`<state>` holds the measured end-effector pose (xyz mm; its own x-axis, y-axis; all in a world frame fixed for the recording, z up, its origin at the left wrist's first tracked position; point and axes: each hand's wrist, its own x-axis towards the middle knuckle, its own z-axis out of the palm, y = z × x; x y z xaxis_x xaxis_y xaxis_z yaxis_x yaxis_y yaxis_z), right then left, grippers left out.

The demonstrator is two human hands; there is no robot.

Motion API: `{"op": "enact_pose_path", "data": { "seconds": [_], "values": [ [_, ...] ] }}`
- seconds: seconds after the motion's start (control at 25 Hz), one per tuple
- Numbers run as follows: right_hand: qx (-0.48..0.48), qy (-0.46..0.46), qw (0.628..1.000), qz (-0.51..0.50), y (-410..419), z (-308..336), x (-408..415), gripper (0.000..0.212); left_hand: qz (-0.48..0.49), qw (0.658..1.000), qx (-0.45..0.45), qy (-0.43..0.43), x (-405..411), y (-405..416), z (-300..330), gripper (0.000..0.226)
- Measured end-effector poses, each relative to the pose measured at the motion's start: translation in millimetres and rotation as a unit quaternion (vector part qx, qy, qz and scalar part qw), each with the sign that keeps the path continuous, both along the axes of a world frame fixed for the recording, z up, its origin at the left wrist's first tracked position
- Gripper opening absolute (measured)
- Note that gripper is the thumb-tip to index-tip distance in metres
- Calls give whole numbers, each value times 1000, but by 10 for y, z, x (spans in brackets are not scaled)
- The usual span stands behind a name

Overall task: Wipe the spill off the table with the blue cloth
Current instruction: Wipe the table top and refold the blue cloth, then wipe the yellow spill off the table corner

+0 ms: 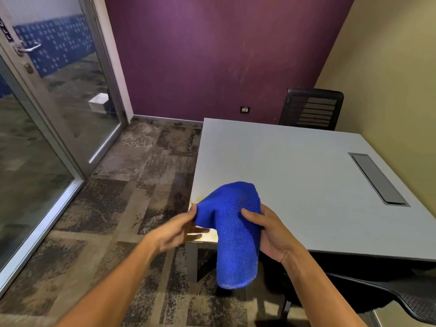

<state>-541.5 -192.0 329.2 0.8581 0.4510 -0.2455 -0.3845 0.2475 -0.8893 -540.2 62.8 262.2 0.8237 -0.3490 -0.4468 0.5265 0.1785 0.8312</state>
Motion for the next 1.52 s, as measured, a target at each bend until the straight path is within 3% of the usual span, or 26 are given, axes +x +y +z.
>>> {"op": "enact_pose_path", "data": {
  "seconds": [0.08, 0.16, 0.24, 0.32, 0.4, 0.56, 0.64, 0.76, 0.84, 0.96, 1.04, 1.12, 1.2, 1.24, 1.32, 1.44, 1.52],
  "values": [
    [19, 0, 1000, 15, -3, 1, 7, 40, 4, 994, -111, 27, -107, -232, -175, 93],
    [35, 0, 999, 28, -17, -12, 26, 46, 30, 975, -220, 27, -176, -404, -264, 101],
    [55, 0, 998, 40, -63, -42, 42, 55, 91, 964, -250, 12, -192, -445, -311, 86],
    [44, 2, 999, 27, -142, -82, 68, 61, 157, 963, -221, -3, -161, -400, -324, 52],
    [-13, 8, 1000, -20, -210, -150, 117, 55, 207, 965, -162, 1, -97, -303, -303, 33],
    [-188, -5, 973, -131, -239, -339, 192, 51, 259, 965, 13, 24, 40, -169, -173, 59],
    [-225, -47, 964, -132, -235, -378, 197, 47, 276, 957, 91, 2, 65, -145, -138, 62],
    [-289, -135, 947, -37, -228, -416, 212, 50, 212, 959, 165, -93, 61, -83, -130, 49],
    [-397, -185, 899, -2, -214, -433, 236, 56, 111, 954, 232, -154, 50, -23, -93, 49],
    [-493, -248, 834, 2, -205, -420, 290, 42, -10, 883, 417, -216, 96, 22, -31, 45],
    [-523, -266, 809, 30, -206, -370, 335, 25, -85, 838, 501, -196, 129, 12, 52, 28],
    [-565, -287, 769, 83, -214, -336, 394, 22, -175, 795, 560, -155, 166, -22, 96, 23],
    [-556, -287, 771, 118, -237, -317, 441, 20, -192, 759, 601, -163, 211, -110, 84, 25],
    [-534, -278, 790, 118, -244, -308, 452, 16, -151, 765, 603, -168, 219, -188, 69, 33],
    [-499, -249, 827, 81, -242, -313, 478, 15, 12, 829, 543, -131, 197, -420, 58, 57],
    [-479, -247, 842, -2, -205, -393, 516, 21, 204, 932, 299, 8, 175, -865, -22, 65],
    [-475, -276, 836, -5, -188, -476, 496, 19, 243, 958, 124, 92, 193, -1137, -73, 64]
  ]
}}
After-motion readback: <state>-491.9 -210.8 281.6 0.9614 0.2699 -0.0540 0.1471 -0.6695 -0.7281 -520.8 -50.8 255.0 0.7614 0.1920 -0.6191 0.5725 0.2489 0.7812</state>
